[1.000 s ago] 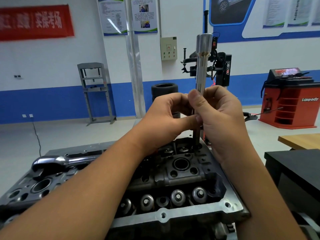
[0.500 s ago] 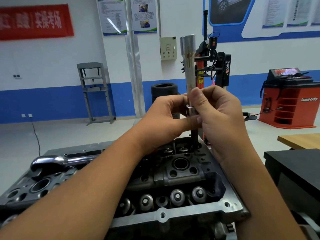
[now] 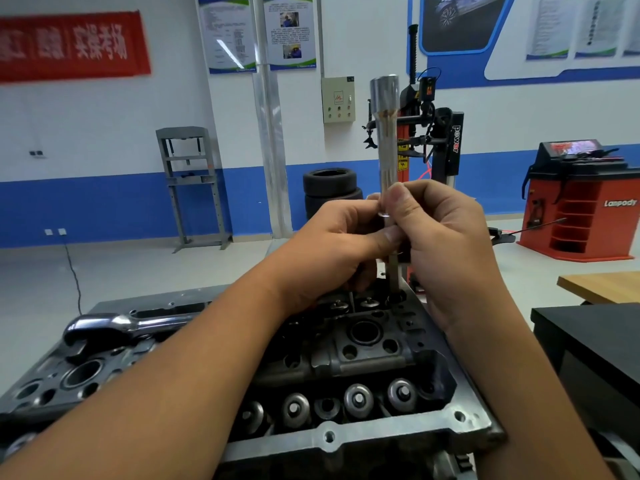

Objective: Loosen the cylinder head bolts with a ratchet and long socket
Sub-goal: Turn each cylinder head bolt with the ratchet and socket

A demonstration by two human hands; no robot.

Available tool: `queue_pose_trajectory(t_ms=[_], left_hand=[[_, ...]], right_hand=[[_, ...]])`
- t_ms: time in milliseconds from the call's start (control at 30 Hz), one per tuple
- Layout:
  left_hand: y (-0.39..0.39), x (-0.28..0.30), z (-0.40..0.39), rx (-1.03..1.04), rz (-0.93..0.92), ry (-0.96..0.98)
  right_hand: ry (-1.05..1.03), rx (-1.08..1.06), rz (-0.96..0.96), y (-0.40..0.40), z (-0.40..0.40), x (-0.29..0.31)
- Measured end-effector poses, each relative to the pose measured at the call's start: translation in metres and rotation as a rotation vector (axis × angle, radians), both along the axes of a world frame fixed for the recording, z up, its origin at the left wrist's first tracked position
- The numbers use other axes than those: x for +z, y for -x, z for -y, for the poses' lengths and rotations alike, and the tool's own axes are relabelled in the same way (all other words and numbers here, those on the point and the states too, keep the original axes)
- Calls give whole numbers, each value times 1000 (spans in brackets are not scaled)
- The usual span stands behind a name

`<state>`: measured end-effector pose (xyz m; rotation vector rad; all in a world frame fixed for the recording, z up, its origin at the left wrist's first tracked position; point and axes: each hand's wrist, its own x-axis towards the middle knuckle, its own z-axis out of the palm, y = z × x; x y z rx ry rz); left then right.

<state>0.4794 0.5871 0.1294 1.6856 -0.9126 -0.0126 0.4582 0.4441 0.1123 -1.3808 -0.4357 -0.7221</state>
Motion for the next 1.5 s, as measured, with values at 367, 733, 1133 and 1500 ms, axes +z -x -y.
queue_pose_trajectory(t_ms=[367,733,1133,1500], left_hand=[[-1,-1,1,26,90,35],[-4,-1,-4,51,106,29],[0,-1,-1,84,46,38],[-3,-3,-1,100,79,73]], right_hand=[[-57,0,7,-2,0,-1],[-76,56,49,-3,0,-1],[-114,98,14,-3,-1,-1],[-68,64,19,-1,-2,0]])
